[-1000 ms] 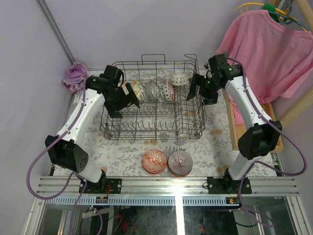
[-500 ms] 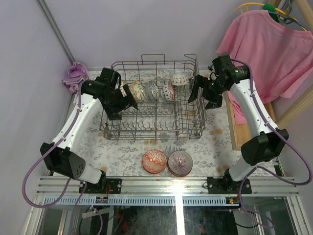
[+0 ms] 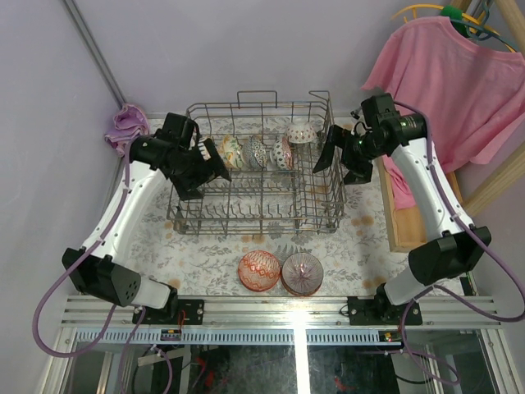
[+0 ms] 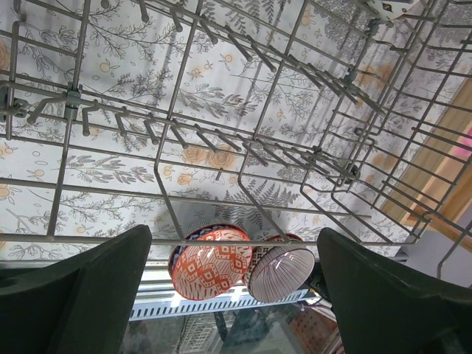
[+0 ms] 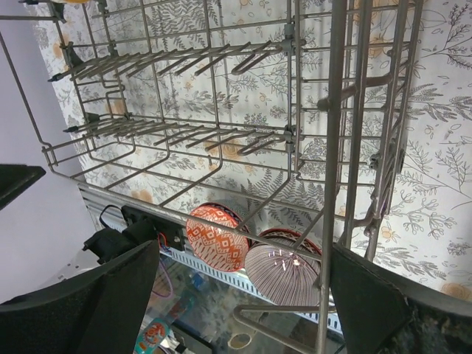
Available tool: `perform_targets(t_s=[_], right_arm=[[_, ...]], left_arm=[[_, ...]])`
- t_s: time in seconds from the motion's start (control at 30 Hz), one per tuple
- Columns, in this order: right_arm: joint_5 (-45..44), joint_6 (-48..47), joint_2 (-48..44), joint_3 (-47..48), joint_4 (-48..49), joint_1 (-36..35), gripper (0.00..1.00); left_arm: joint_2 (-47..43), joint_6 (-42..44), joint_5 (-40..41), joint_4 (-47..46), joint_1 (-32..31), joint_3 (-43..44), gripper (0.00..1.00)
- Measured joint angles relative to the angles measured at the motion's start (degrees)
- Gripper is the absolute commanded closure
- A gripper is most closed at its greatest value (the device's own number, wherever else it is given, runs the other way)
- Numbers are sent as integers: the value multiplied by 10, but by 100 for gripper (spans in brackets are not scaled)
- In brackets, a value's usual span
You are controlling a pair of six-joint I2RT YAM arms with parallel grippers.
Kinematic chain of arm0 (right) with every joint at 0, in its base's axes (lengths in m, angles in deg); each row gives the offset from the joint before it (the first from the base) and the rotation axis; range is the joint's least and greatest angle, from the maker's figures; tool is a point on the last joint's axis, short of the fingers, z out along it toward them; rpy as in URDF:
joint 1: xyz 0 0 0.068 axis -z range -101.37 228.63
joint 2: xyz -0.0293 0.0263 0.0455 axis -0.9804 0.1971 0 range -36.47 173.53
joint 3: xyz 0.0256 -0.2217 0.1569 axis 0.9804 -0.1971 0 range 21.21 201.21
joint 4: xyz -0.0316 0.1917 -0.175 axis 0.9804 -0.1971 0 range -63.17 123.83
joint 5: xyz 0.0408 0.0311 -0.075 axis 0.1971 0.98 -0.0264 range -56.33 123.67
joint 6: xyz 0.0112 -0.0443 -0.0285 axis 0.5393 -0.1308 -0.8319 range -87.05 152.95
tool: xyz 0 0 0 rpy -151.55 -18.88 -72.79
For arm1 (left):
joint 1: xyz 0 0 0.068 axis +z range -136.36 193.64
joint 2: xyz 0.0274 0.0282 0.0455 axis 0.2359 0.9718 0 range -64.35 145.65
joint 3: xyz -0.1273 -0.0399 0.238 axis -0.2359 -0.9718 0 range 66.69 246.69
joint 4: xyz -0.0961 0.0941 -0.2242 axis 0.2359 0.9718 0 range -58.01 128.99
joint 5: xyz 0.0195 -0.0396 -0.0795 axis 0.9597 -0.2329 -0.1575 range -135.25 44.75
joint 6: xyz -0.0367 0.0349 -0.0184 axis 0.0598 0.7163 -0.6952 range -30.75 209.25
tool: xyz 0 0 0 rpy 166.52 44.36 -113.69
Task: Load the bowls into the dish rack
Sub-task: Adjust the dish rack at the center of the board.
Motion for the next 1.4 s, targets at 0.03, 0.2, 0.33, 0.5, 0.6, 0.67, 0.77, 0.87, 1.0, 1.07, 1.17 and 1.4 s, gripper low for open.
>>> perform_targets(t_s=[0.03,0.2,0.33,0.5,0.6,0.67,0.77,0.87,1.0,1.07,1.17,1.4], right_arm=[[0,-1,8,9,-7,0,2],[-5,-7,80,96,-66,0,8],[-10,-12,166,203,-114,0,16],[-21,-19,257,316,-136,-7,32],[-30,-20,294,364,-143,-18,23],[-36,-22,301,369,-136,-31,20],[-52,-28,280,332,-128,-47,21],[-70,-30,242,280,-132,-54,30],[-106,-38,185,209,-141,-53,62],[-126,-41,169,184,-147,-48,68],[-130,-41,152,156,-136,-40,76],[-147,-49,96,86,-82,-26,84]], left_arm=[[-3,0,0,-1,0,0,4],[-5,-2,0,-3,0,9,4],[1,-1,-1,-6,0,18,6],[16,5,-6,-7,0,17,10],[20,9,-9,-8,0,13,11],[20,12,-9,-7,0,9,12],[20,16,-9,-8,0,4,12],[21,18,-10,-8,0,1,12],[28,23,-12,-8,0,1,13],[31,25,-13,-8,0,1,13],[33,26,-13,-8,0,1,14],[27,25,-13,-10,-7,-5,14]])
